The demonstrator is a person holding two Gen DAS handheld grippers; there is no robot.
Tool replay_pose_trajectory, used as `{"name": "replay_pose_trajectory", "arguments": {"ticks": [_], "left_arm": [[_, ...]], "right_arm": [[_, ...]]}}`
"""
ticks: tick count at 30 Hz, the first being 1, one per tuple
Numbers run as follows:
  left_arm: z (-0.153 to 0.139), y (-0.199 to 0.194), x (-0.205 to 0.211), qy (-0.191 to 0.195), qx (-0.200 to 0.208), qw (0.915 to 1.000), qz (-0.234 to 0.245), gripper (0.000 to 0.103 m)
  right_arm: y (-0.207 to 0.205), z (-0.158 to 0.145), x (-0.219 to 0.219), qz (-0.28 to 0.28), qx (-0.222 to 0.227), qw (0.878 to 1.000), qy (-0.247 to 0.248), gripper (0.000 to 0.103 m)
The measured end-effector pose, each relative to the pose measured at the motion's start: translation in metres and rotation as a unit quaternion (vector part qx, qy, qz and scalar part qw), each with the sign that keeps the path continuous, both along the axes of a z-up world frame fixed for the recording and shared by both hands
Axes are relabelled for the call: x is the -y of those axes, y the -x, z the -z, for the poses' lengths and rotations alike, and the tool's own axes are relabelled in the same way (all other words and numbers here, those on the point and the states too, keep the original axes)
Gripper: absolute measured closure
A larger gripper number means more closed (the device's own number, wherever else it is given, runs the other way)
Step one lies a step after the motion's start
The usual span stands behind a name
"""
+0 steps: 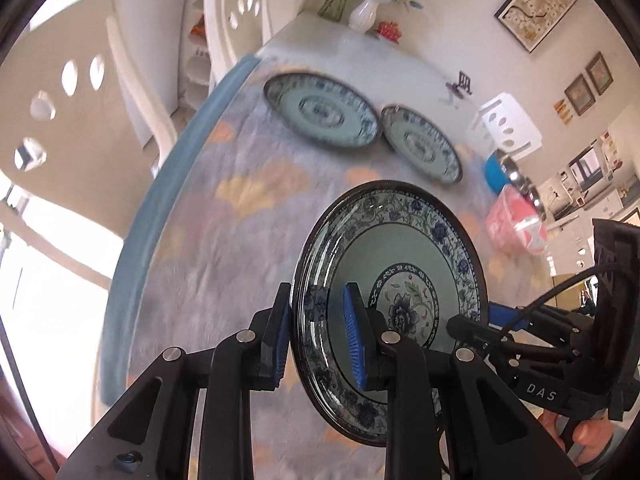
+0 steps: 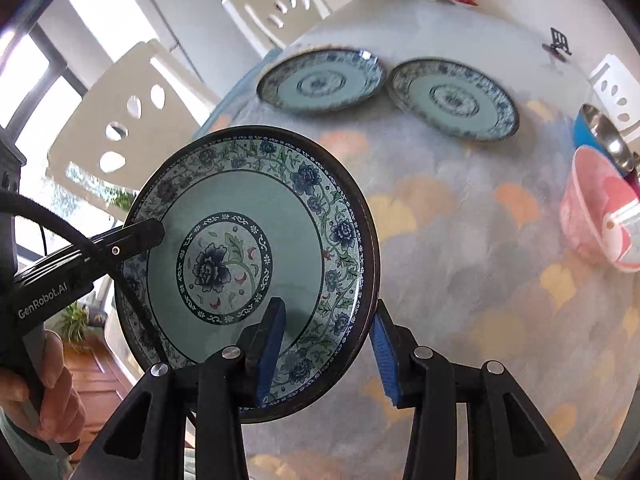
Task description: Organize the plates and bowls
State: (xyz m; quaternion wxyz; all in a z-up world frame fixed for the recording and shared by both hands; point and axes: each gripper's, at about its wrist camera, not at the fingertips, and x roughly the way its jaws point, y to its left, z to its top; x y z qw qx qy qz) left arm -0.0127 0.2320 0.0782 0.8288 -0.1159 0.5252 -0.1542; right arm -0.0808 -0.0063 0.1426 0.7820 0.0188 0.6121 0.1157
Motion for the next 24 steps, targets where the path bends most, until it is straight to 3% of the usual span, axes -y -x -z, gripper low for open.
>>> {"name": "replay_pose_trajectory", "arguments": {"ticks": [10, 24], "left_arm": [[0.051, 0.011, -0.010, -0.006, -0.039, 0.9991, -0.018, 0.081], [0.053, 0.010, -0.029, -0.006, -0.045, 0.9987, -0.025, 0.080]], "right_arm": [[0.012, 0.049, -0.013, -0.015, -0.055, 0.998, 0.010, 0.062], [0.015, 0.046, -0.001, 0.013, -0.069, 0.998, -0.006, 0.062]]}}
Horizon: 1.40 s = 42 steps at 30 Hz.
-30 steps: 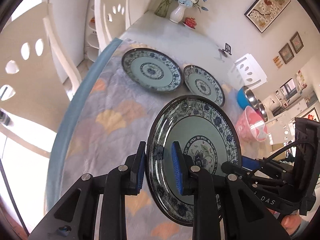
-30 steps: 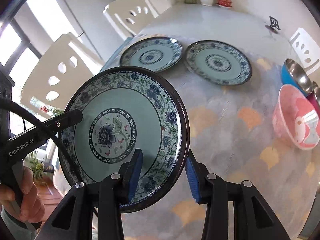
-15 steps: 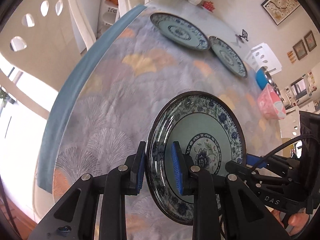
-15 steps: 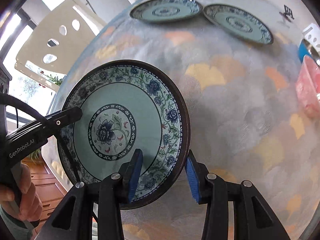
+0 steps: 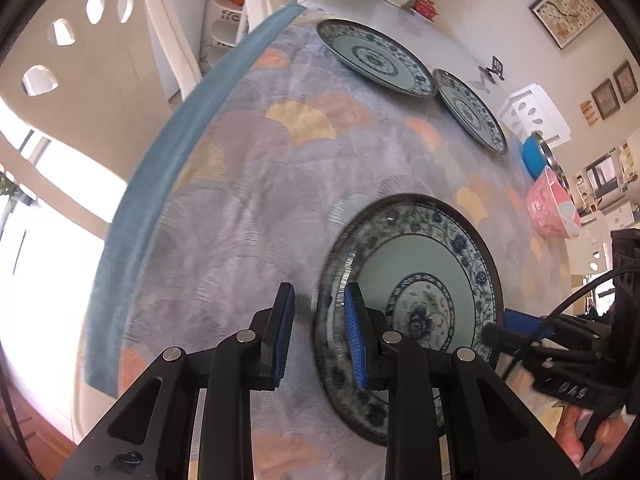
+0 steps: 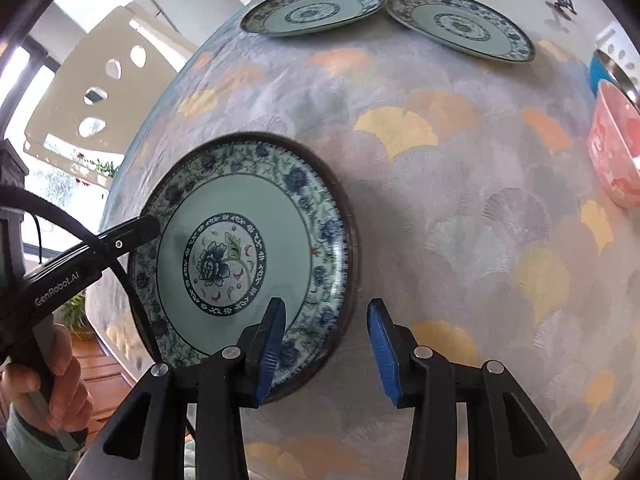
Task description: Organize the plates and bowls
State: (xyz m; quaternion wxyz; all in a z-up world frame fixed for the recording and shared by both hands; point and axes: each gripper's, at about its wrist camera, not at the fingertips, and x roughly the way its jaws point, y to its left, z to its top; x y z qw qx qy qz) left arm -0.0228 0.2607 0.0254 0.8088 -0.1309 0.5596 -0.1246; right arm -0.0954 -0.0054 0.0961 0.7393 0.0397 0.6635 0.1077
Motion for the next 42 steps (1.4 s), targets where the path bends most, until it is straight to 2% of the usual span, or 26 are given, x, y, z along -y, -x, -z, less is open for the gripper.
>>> {"name": "replay_pose_trajectory", "arguments": {"ticks": [4, 9, 12, 15, 16, 17, 18, 19, 23, 29, 35, 38, 40, 42], "left_arm": [[-0.016, -0.003, -0.016, 0.016, 0.013, 0.9997, -0.014, 0.080], [-0.055, -0.018, -0.021, 0.026, 0.060, 0.9977, -0.017, 0.080], [-0.083, -0.034, -0.016, 0.049, 0.098, 0.9940, -0.002, 0.080], [-0.107, -0.047, -0.007, 0.055, 0.128, 0.9902, 0.012, 0.080], [-0.114, -0.054, -0.004, 0.056, 0.136, 0.9890, 0.016, 0.076], [-0.120, -0.060, -0.001, 0.055, 0.141, 0.9883, 0.017, 0.068], [-0.126, -0.071, 0.002, 0.054, 0.148, 0.9875, 0.013, 0.054], [-0.129, -0.078, 0.004, 0.058, 0.155, 0.9862, 0.012, 0.045], [-0.139, -0.126, 0.010, 0.070, 0.161, 0.9842, 0.026, 0.044], [-0.128, -0.206, 0.018, 0.069, 0.145, 0.9859, 0.046, 0.045], [-0.079, -0.273, 0.033, 0.031, 0.097, 0.9914, 0.082, 0.047], [-0.054, -0.298, 0.041, 0.026, 0.075, 0.9916, 0.103, 0.051], [-0.042, -0.309, 0.046, 0.021, 0.065, 0.9913, 0.112, 0.058], [-0.032, -0.319, 0.049, 0.017, 0.056, 0.9907, 0.123, 0.060]], "right_arm": [[-0.003, -0.021, 0.016, 0.021, 0.014, 0.999, -0.025, 0.062], [-0.020, -0.051, 0.020, 0.023, 0.054, 0.998, -0.030, 0.062], [-0.036, -0.072, 0.020, 0.022, 0.083, 0.996, -0.033, 0.062], [-0.059, -0.091, 0.018, 0.025, 0.112, 0.993, -0.037, 0.062], [-0.067, -0.097, 0.019, 0.030, 0.122, 0.991, -0.038, 0.062], [-0.075, -0.101, 0.020, 0.036, 0.130, 0.990, -0.041, 0.061], [-0.083, -0.104, 0.021, 0.043, 0.135, 0.989, -0.043, 0.058], [-0.093, -0.107, 0.023, 0.051, 0.138, 0.988, -0.048, 0.051], [-0.125, -0.110, 0.031, 0.080, 0.132, 0.985, -0.077, 0.050], [-0.164, -0.086, 0.034, 0.107, 0.102, 0.984, -0.099, 0.050], [-0.198, -0.042, 0.037, 0.119, 0.057, 0.986, -0.100, 0.050], [-0.212, -0.017, 0.036, 0.125, 0.030, 0.986, -0.103, 0.050], [-0.220, -0.003, 0.034, 0.128, 0.017, 0.986, -0.106, 0.050], [-0.226, 0.005, 0.032, 0.124, 0.010, 0.986, -0.110, 0.050]]}}
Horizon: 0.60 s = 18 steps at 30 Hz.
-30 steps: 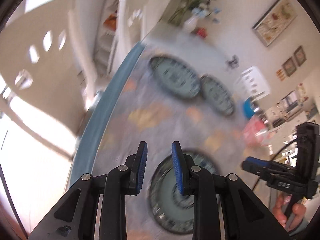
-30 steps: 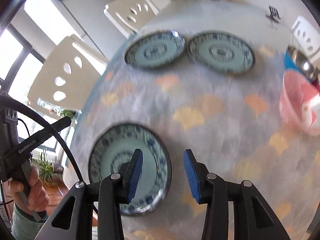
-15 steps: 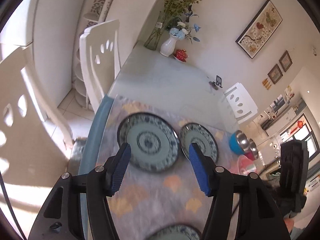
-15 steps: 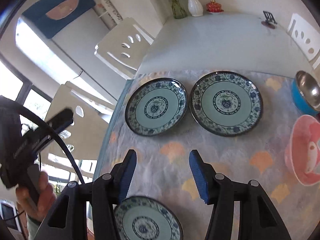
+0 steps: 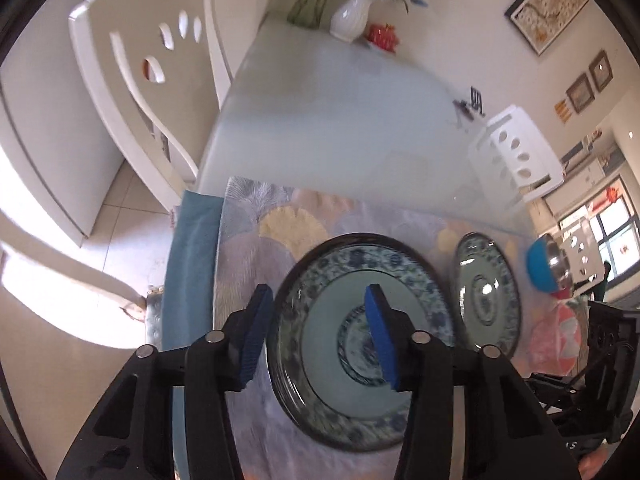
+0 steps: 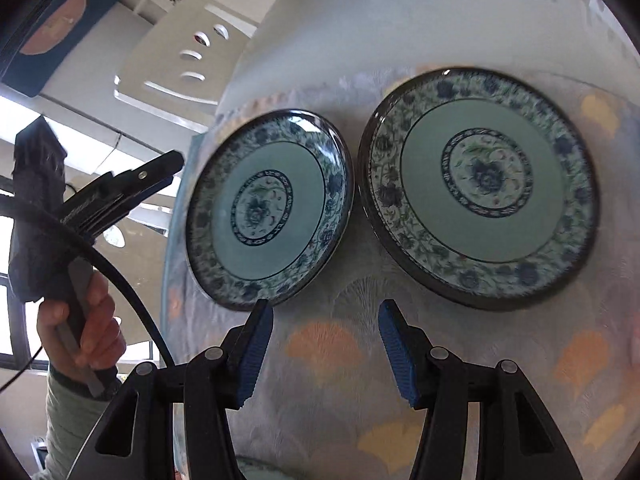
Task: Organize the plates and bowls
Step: 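Move both grippers to the next blue-and-white floral plate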
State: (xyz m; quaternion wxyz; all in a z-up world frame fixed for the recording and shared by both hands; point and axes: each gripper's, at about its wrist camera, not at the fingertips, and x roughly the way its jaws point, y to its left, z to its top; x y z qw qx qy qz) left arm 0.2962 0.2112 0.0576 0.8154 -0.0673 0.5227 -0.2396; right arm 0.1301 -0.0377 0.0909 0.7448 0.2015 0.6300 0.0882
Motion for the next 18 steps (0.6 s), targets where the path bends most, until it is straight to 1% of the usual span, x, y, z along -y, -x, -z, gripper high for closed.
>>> {"name": "replay_pose_trajectory", "arguments": {"ticks": [4, 9, 12, 14, 16, 18], "left_arm": [[0.012, -0.011, 0.003, -0.012, 0.000, 0.9998, 0.013, 0.062], [0.027, -0.023, 0.004, -0.008, -0.014, 0.9997, 0.020, 0.062], [0.034, -0.026, 0.005, 0.000, -0.024, 0.9994, 0.024, 0.063], [0.035, -0.026, 0.005, 0.004, -0.024, 0.9994, 0.024, 0.063], [0.035, -0.027, 0.003, 0.005, -0.026, 0.9994, 0.025, 0.063], [0.035, -0.027, 0.003, 0.003, -0.024, 0.9993, 0.027, 0.063]], "right_arm": [[-0.010, 0.013, -0.004, -0.008, -0.005, 1.000, -0.002, 0.050], [-0.019, 0.025, -0.006, -0.009, -0.014, 1.000, -0.008, 0.050], [-0.021, 0.025, -0.006, -0.010, -0.003, 1.000, -0.003, 0.050], [-0.025, 0.026, -0.010, -0.022, 0.004, 1.000, -0.003, 0.050], [-0.028, 0.025, -0.011, -0.022, 0.008, 1.000, -0.002, 0.050], [-0.029, 0.026, -0.013, -0.024, 0.011, 1.000, 0.003, 0.053]]}}
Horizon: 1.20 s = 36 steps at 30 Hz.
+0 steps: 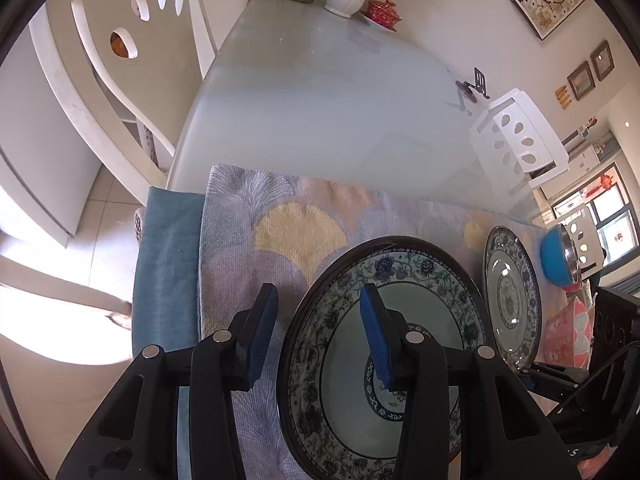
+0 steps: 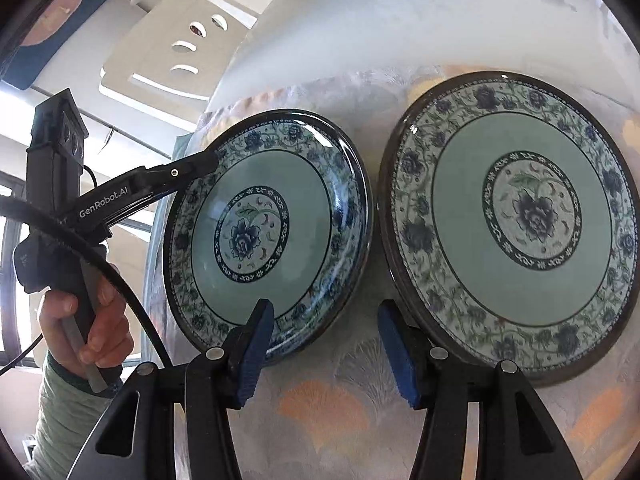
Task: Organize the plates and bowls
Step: 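Move both grippers to the next blue-and-white floral plate, then grip the second plate rim with the left gripper while the right gripper grips it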
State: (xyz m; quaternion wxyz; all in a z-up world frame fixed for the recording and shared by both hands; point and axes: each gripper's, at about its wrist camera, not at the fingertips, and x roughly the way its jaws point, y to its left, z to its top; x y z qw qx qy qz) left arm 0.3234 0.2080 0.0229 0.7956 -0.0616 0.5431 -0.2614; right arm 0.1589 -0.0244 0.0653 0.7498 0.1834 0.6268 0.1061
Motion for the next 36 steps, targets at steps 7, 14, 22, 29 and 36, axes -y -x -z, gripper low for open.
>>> {"name": "replay_pose_trajectory", "arguments": {"ticks": [7, 14, 22, 29, 36], "left_arm": [[-0.001, 0.008, 0.004, -0.002, 0.004, 1.0000, 0.007, 0.064], [-0.013, 0.025, 0.005, -0.024, 0.024, 0.9994, -0.004, 0.064], [-0.056, 0.059, -0.001, -0.025, 0.058, 0.9977, -0.025, 0.064], [-0.104, 0.102, -0.004, -0.032, 0.109, 0.9930, -0.033, 0.064], [-0.135, 0.149, -0.007, -0.014, 0.131, 0.9894, -0.061, 0.064]], "right_arm": [[-0.009, 0.001, -0.012, -0.011, 0.013, 1.000, 0.020, 0.063], [-0.014, 0.004, -0.027, -0.027, 0.022, 0.999, 0.033, 0.065], [-0.001, -0.009, -0.032, -0.048, 0.034, 0.998, 0.021, 0.065], [0.025, -0.032, -0.032, -0.059, 0.043, 0.997, -0.008, 0.065], [0.063, -0.076, -0.025, -0.060, 0.077, 0.995, 0.006, 0.065]]}}
